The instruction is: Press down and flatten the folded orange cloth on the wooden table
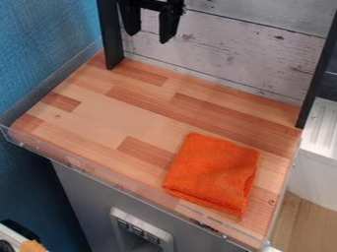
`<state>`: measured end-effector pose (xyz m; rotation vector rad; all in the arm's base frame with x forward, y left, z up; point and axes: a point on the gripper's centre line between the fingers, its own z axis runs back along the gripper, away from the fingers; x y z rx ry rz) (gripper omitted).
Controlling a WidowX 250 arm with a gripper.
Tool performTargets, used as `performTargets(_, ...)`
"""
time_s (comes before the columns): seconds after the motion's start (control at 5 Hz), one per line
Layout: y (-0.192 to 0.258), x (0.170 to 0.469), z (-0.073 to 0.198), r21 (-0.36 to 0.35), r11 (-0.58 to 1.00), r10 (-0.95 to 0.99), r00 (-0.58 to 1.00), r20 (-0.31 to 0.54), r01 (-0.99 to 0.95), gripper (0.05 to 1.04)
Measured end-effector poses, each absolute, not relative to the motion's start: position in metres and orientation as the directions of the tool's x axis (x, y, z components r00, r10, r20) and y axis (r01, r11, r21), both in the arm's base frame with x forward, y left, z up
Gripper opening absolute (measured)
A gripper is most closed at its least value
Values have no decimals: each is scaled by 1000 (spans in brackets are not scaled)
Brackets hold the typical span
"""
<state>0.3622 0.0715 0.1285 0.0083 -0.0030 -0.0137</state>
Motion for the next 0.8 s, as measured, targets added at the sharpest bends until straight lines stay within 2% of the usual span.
performTargets(0.8,65,355,109,-17,1000,1,1000,-11,-1,999)
